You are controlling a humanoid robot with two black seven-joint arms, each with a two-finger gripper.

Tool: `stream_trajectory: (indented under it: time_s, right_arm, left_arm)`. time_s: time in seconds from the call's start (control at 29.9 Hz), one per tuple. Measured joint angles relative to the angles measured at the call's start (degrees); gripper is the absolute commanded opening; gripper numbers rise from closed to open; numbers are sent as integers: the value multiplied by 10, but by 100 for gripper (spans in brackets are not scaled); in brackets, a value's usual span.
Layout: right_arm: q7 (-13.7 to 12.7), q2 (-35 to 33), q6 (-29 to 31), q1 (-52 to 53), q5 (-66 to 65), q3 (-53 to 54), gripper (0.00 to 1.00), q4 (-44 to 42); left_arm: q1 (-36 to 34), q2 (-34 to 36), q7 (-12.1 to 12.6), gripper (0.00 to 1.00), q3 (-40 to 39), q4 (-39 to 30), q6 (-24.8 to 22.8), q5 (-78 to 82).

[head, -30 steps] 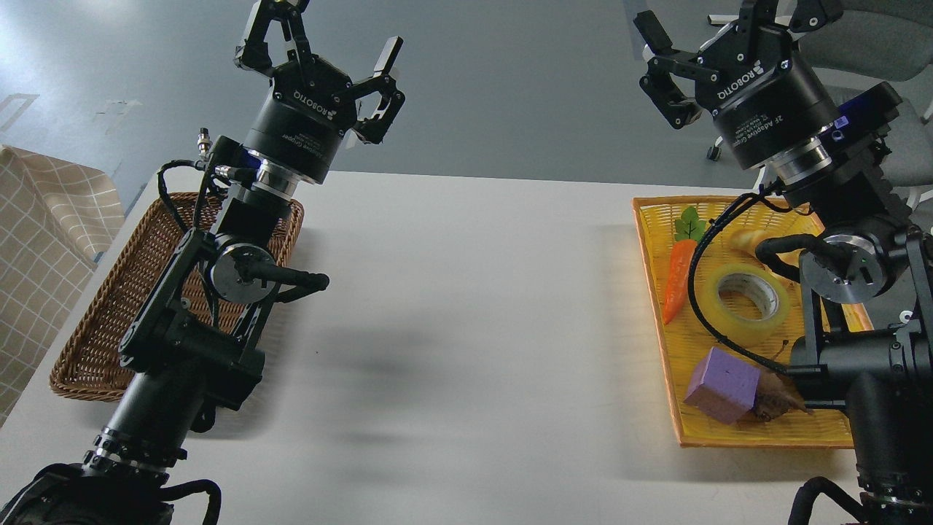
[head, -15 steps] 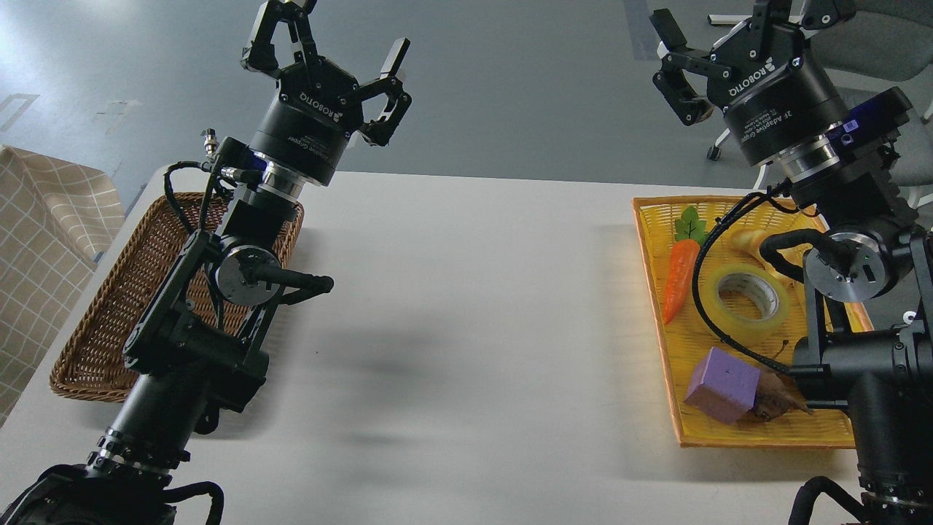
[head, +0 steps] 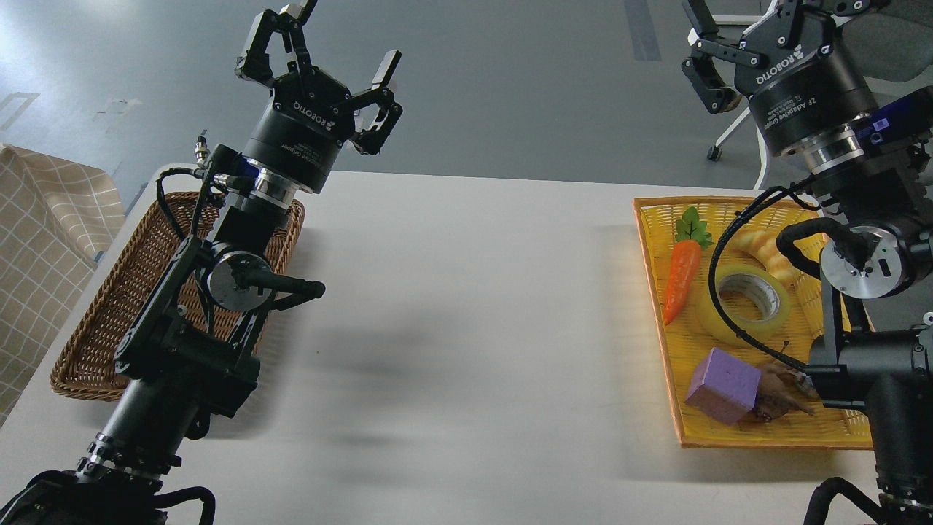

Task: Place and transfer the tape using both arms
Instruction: 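Lift the right gripper away, then lower it toward the yellow tape roll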

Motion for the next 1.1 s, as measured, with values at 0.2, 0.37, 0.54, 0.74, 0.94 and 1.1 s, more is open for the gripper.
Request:
stream_trajectory:
  time_s: [0.2, 0.37, 0.54, 0.74, 0.94, 1.1]
  right_arm:
    - [10, -94, 11, -12, -10, 36, 100, 6]
    - [99, -113, 22, -31, -51, 47, 100, 1]
    - [123, -118, 21, -75, -89, 48, 100, 32]
    - [57, -175, 19, -107, -196, 44, 100, 58]
    - [-2, -257, 23, -112, -253, 30, 100, 101]
    - [-39, -315, 49, -111, -336, -14, 100, 116]
  left_arm:
    - [0, -2, 0, 98, 0, -4, 2, 2]
    - [0, -7, 0, 98, 0, -6, 3, 5]
    - [1, -5, -1, 98, 0, -10, 6, 5]
    - [9, -3, -1, 98, 0, -19, 10, 5]
    - [11, -5, 0, 98, 0, -20, 11, 6]
    - [12, -6, 1, 98, 0, -20, 11, 6]
